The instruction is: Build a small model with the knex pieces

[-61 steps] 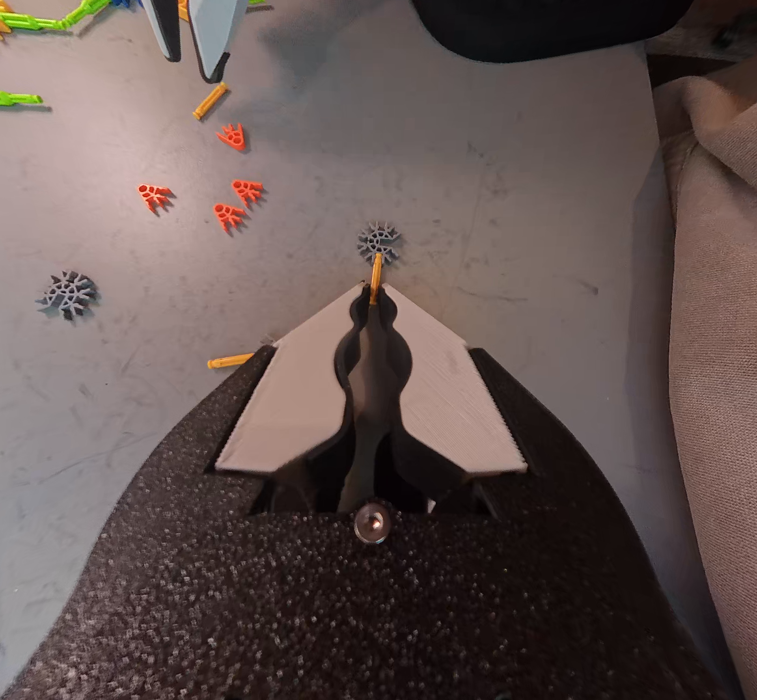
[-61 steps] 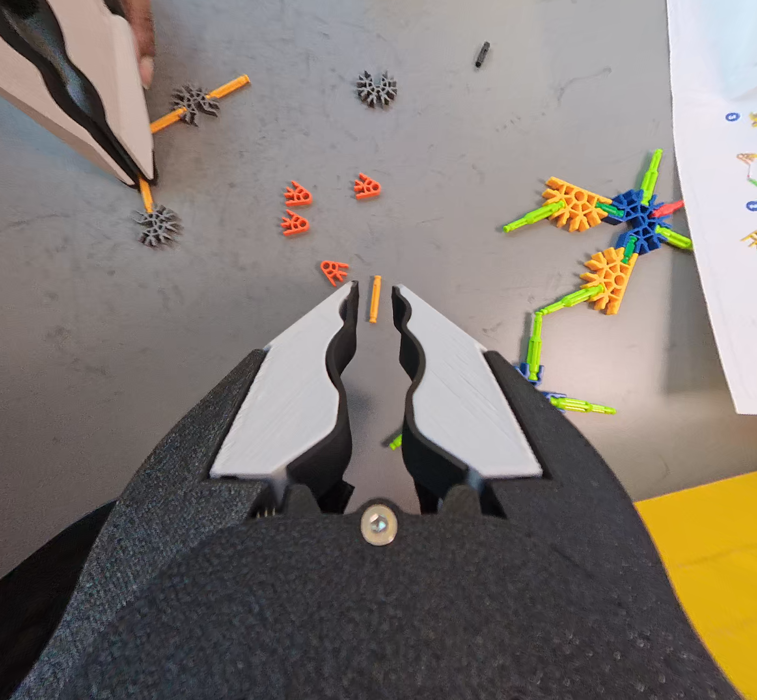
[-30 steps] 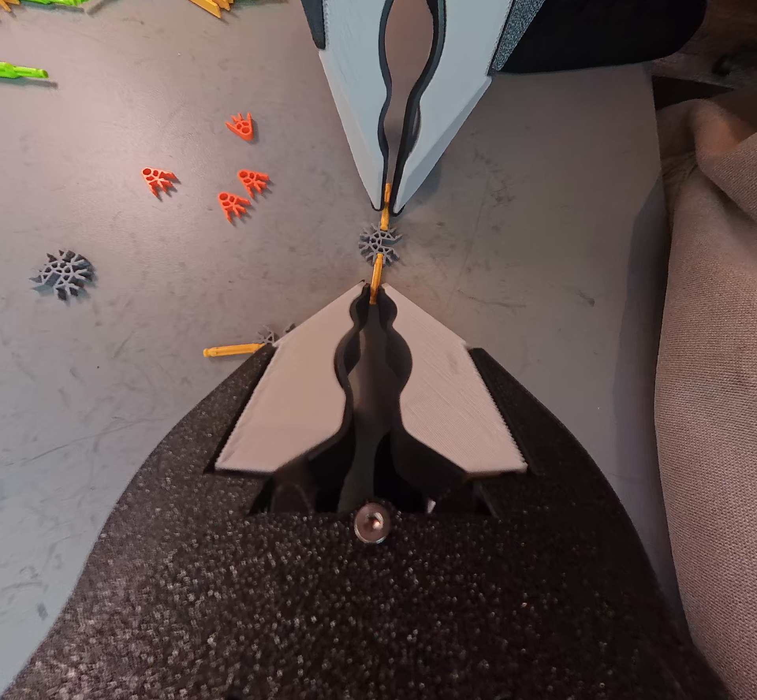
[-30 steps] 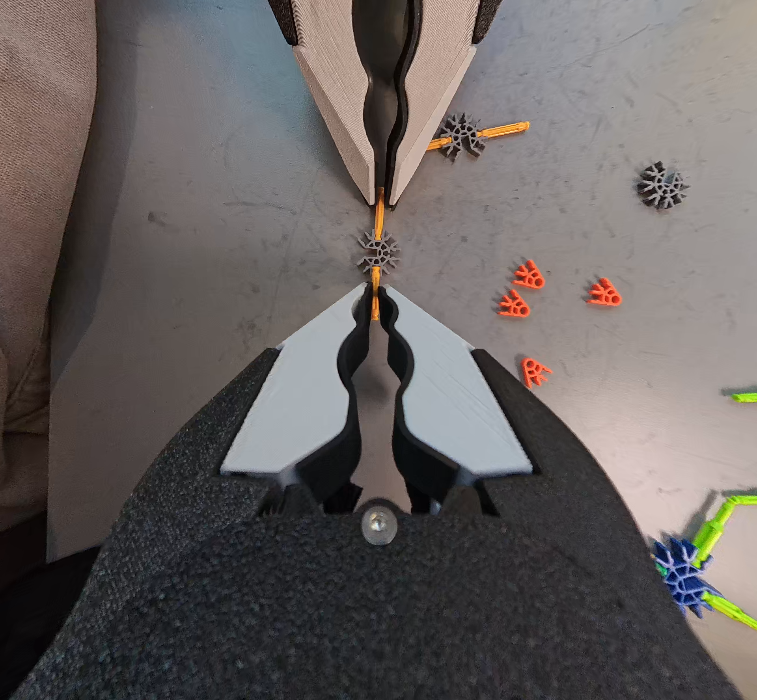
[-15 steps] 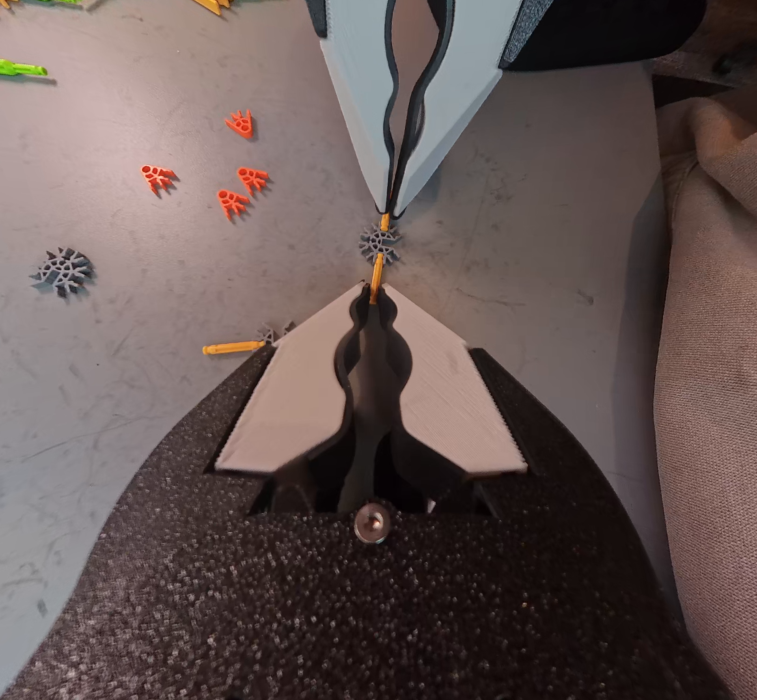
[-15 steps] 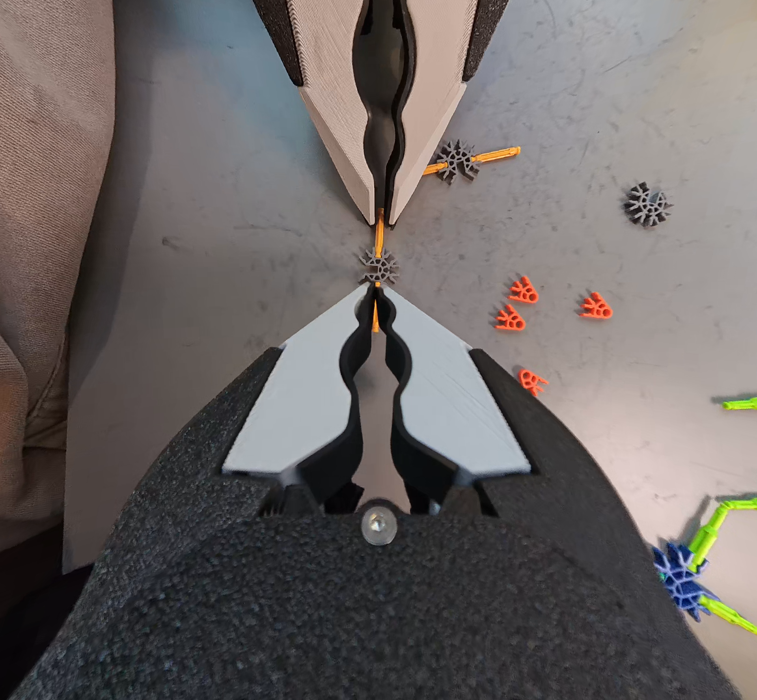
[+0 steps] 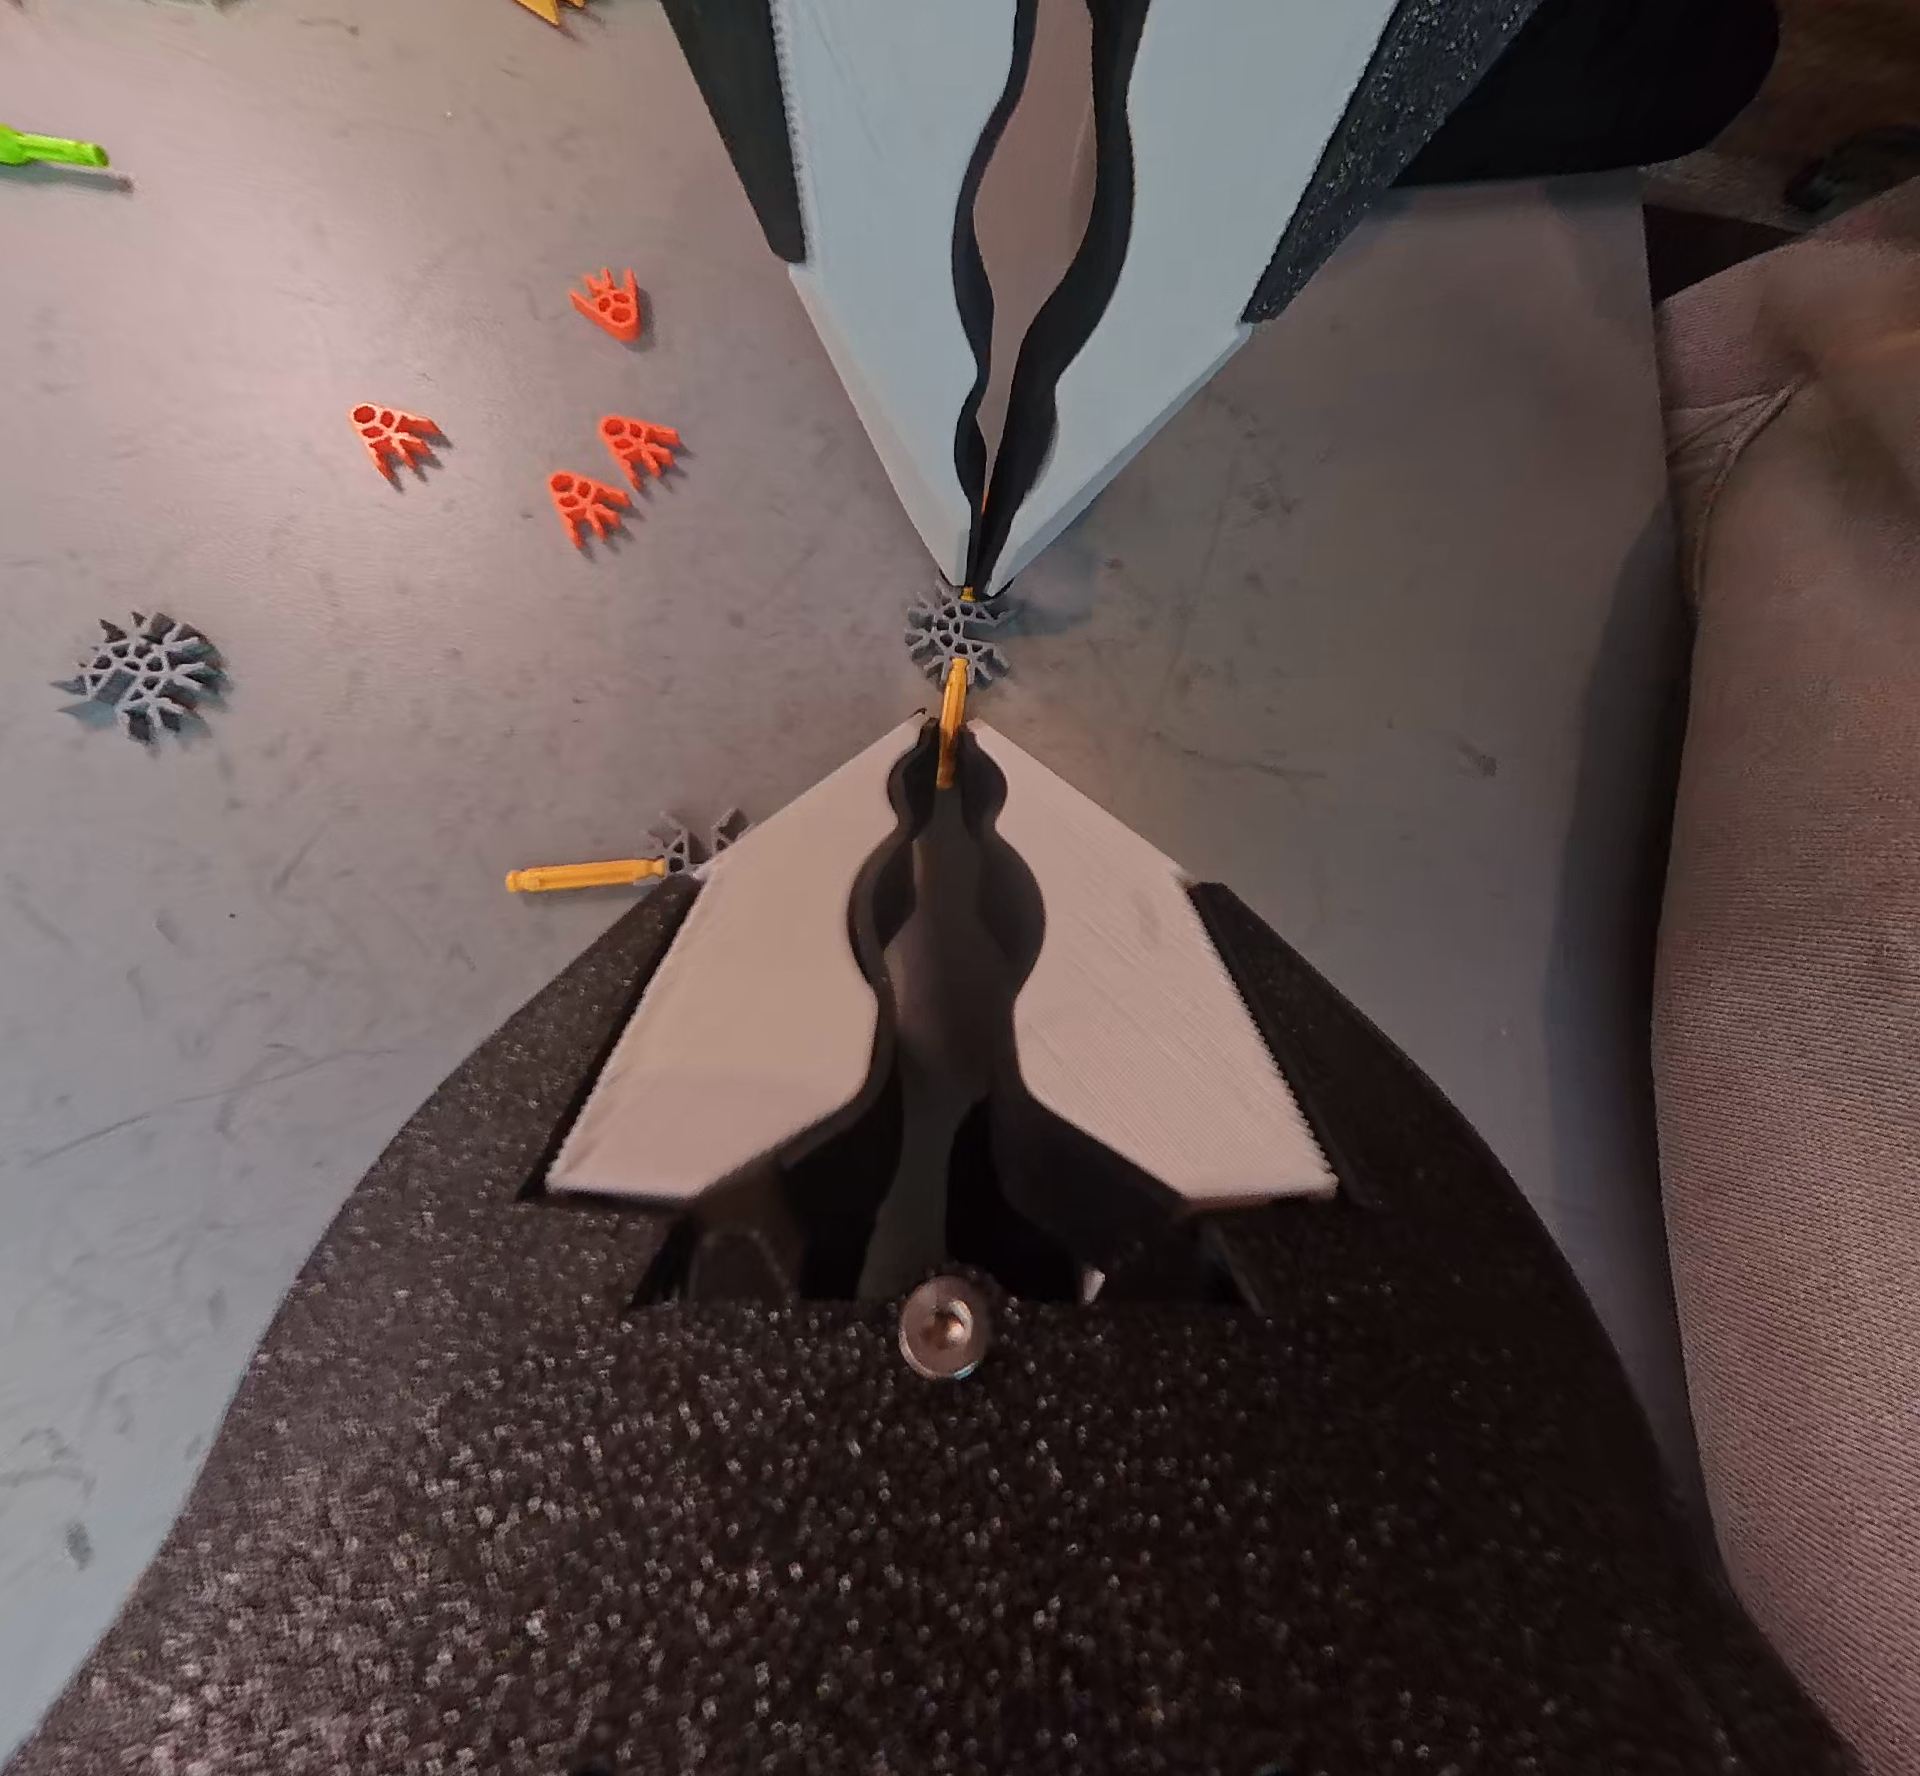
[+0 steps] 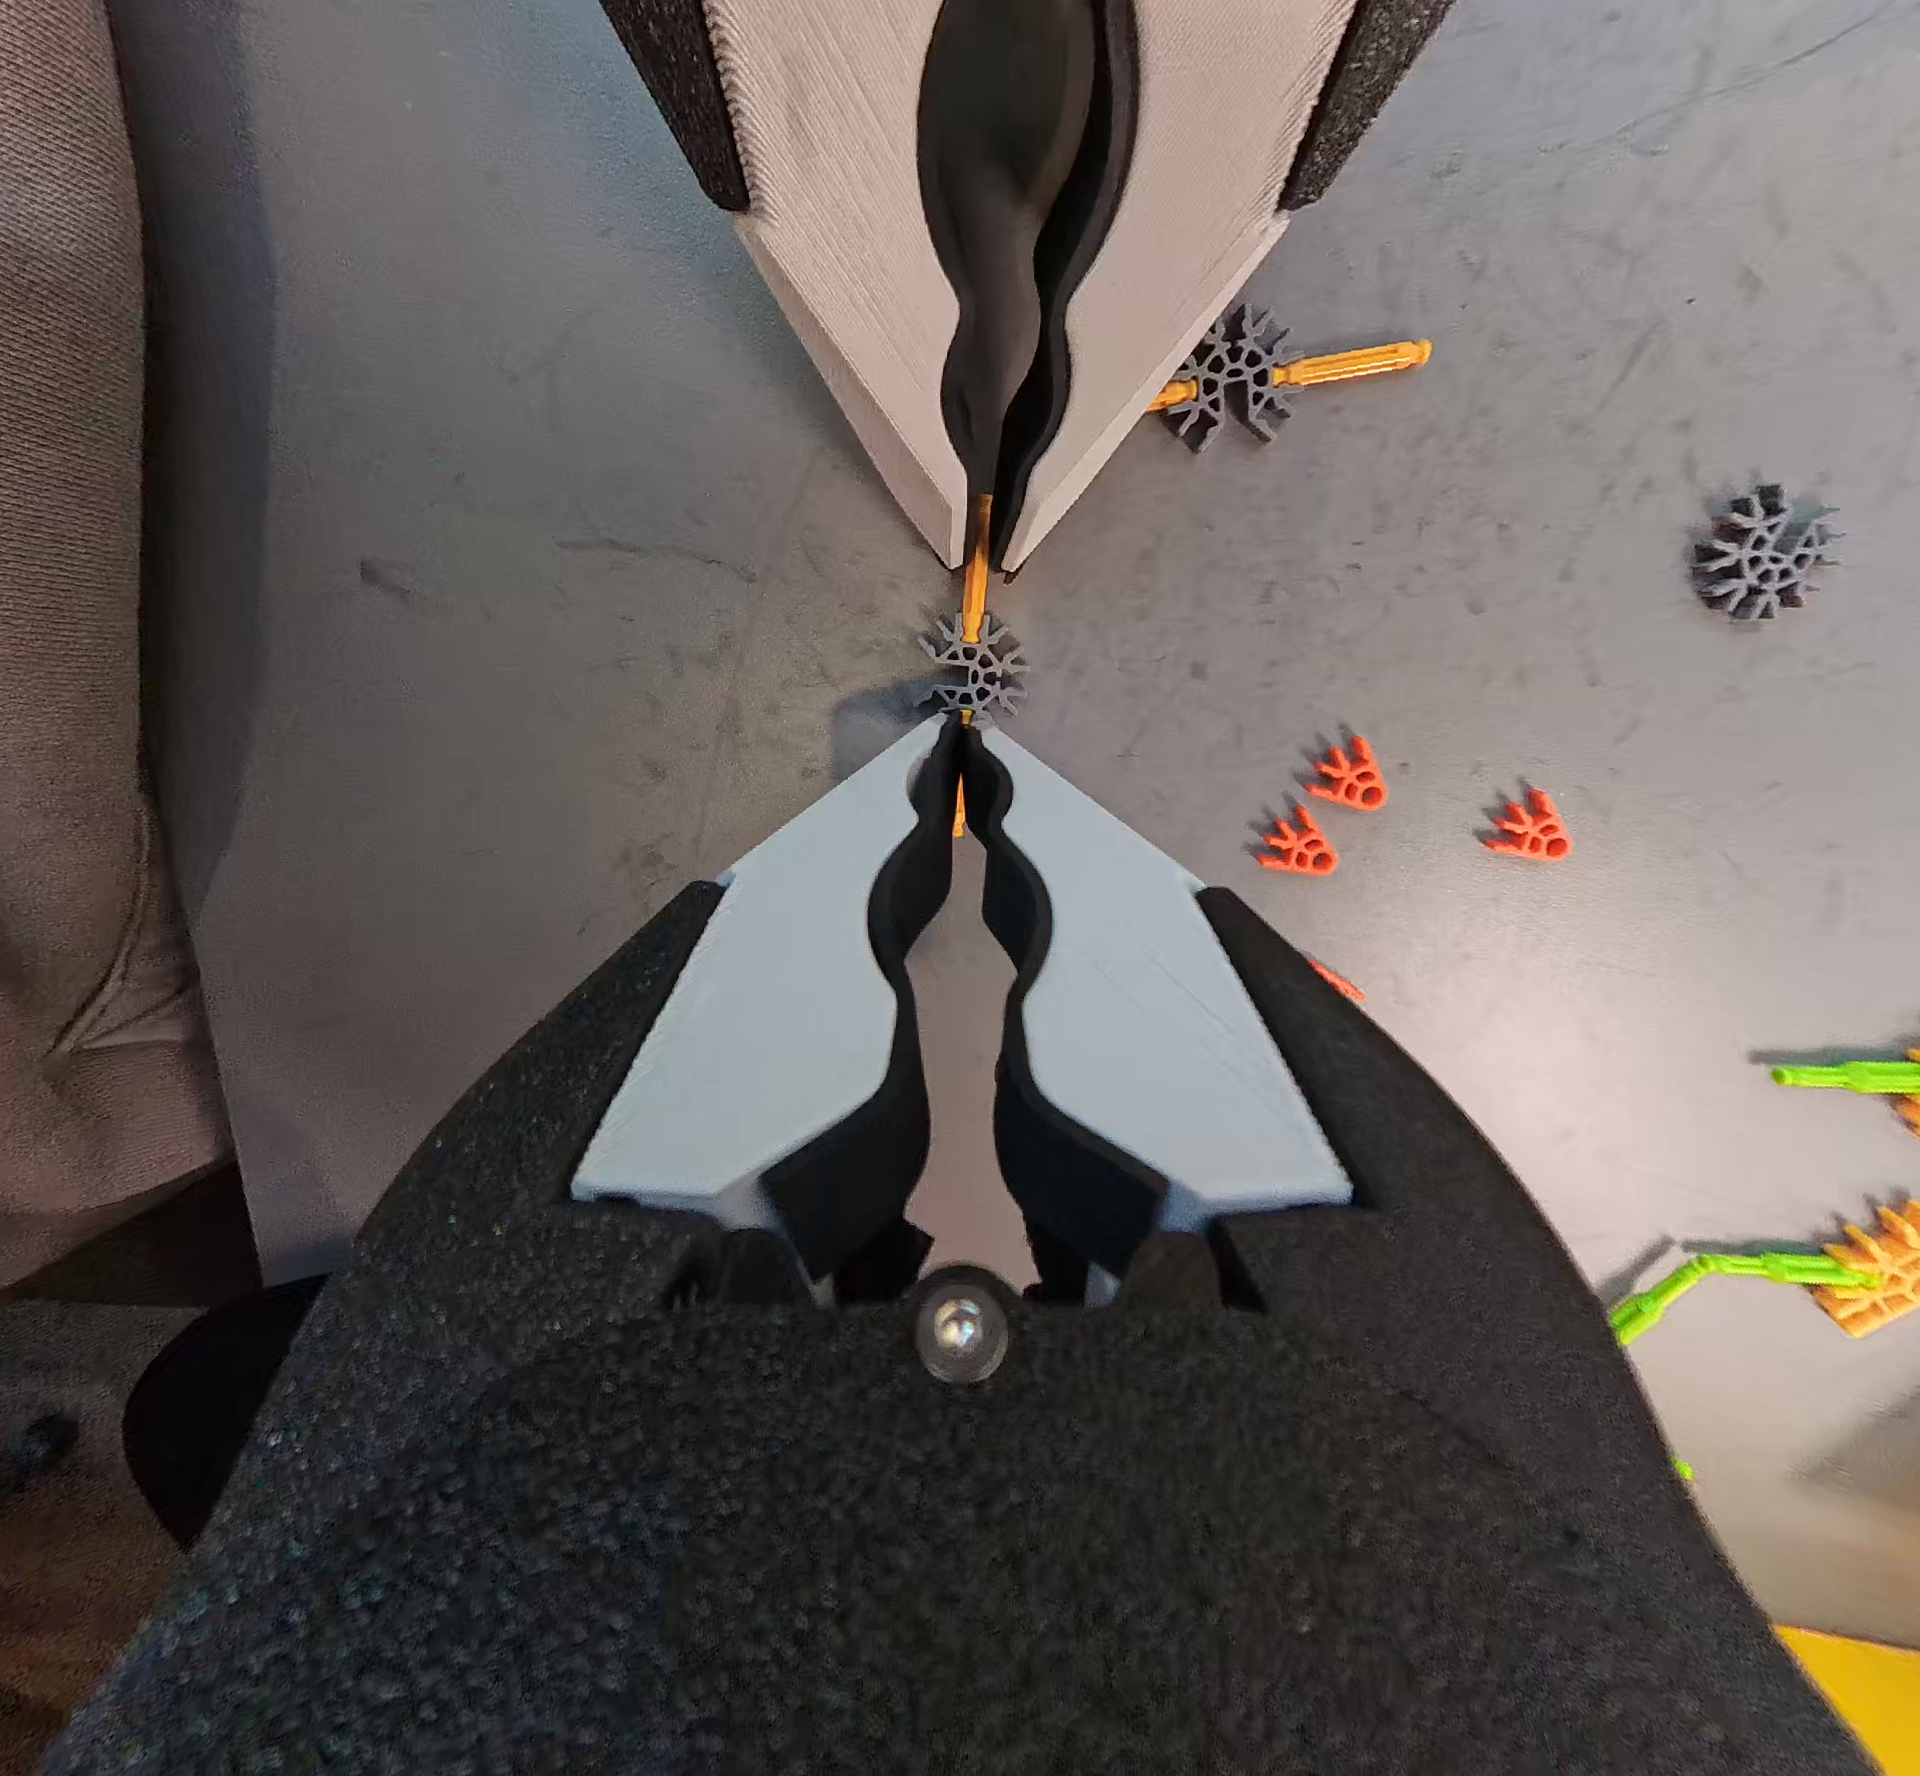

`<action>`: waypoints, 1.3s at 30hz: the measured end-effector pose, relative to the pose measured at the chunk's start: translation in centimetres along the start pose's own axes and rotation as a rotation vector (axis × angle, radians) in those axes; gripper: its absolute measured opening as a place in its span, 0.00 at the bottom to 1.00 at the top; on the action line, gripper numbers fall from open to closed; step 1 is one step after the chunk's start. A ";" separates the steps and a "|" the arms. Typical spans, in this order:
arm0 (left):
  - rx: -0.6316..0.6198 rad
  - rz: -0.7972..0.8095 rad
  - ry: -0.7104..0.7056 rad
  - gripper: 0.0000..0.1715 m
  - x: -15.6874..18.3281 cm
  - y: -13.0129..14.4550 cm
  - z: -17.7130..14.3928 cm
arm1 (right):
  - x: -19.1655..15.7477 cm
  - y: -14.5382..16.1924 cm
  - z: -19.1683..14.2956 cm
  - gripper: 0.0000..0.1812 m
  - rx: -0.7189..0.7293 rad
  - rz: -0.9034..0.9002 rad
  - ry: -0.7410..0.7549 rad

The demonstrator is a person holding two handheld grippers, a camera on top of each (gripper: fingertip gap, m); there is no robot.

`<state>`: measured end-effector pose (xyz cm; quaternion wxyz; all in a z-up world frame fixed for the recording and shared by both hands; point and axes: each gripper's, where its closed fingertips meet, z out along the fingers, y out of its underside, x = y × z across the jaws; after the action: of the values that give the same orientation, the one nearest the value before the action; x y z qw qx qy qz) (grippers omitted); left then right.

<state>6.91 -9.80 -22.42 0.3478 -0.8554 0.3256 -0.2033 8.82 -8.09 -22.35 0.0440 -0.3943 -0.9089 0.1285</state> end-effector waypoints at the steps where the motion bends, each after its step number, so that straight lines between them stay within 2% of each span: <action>1: 0.001 0.000 0.000 0.02 0.0 0.0 0.0 | 0.0 0.0 0.0 0.00 -0.004 0.002 0.005; 4: 0.004 -0.001 0.003 0.02 0.0 0.0 0.0 | 0.0 -0.2 0.0 0.00 -0.002 0.006 0.046; 8: 0.002 0.011 -0.004 0.02 0.0 0.0 0.0 | 0.5 -0.3 -0.1 0.00 0.139 0.062 0.115; 12: 0.002 0.027 -0.006 0.02 0.0 0.0 0.0 | 0.3 0.0 -0.8 0.12 0.260 0.140 0.134; 16: 0.016 0.058 0.007 0.02 -0.1 0.0 0.0 | 0.5 -0.5 -0.4 0.16 0.325 0.149 0.151; 19: 0.042 0.108 -0.028 0.02 -0.9 -0.2 -0.5 | 0.7 -1.0 0.1 0.18 0.327 0.161 0.110; 24: 0.142 0.014 -0.104 0.09 -4.4 -1.1 -4.0 | 1.2 -2.0 0.6 0.14 0.317 0.172 0.097; 27: 0.104 -0.079 -0.100 0.13 -6.0 0.5 -5.2 | 1.9 -1.8 0.5 0.09 0.317 0.223 0.112; 29: 0.060 -0.119 -0.081 0.15 -6.1 1.6 -4.9 | 2.8 -1.6 0.4 0.09 0.332 0.307 0.140; 33: 0.021 -0.094 -0.065 0.15 -5.0 1.7 -3.7 | 4.7 -0.9 0.1 0.09 0.353 0.434 0.229; 39: 0.009 -0.079 -0.095 0.13 -4.5 1.4 -2.6 | 4.8 -0.7 0.1 0.09 0.356 0.485 0.285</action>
<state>1.67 -8.59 -22.25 0.3582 -0.8747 0.2739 -0.1776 5.02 -5.09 -22.36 0.2070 -0.5994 -0.7364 0.2356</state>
